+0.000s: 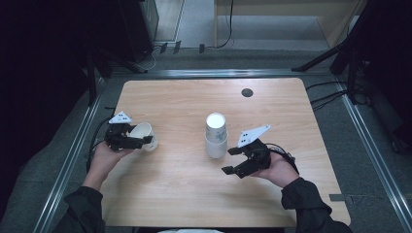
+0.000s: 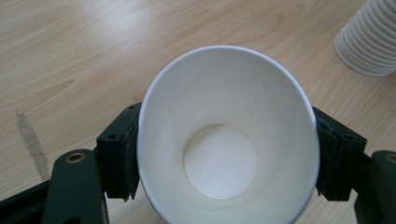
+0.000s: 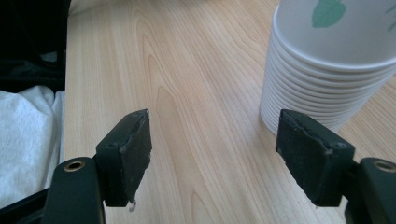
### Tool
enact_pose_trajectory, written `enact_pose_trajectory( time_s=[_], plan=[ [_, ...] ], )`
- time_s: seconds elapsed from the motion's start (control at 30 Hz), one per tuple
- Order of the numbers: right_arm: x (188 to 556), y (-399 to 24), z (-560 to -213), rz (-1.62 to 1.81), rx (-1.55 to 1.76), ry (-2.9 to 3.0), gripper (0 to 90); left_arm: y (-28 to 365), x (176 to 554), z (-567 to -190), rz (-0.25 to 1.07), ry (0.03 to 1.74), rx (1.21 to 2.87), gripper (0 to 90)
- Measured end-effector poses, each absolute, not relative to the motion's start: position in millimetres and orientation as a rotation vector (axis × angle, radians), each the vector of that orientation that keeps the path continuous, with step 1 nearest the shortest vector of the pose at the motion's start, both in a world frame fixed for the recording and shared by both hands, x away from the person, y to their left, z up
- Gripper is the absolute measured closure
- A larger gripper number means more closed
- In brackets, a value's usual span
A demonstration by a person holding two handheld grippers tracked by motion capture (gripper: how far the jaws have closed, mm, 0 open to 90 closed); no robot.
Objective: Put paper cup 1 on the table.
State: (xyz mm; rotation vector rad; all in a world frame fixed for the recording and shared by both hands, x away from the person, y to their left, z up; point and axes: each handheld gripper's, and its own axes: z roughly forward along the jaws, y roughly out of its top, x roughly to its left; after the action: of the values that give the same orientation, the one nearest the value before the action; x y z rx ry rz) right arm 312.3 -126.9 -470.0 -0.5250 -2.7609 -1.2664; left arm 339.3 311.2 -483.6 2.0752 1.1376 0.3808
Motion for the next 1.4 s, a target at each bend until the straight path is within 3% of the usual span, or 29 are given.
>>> enact_pose_trajectory(
  time_s=[0.4,1.4],
  plan=[
    [311,-132,-470,-1.264,-0.552,-2.779,27.5,316,347,-490,0.424,1.182,2.105,22.9],
    [313,-136,-466,-1.282,-0.568,-2.789,28.8,307,349,-493,0.312,1.165,2.154,12.9]
  ],
)
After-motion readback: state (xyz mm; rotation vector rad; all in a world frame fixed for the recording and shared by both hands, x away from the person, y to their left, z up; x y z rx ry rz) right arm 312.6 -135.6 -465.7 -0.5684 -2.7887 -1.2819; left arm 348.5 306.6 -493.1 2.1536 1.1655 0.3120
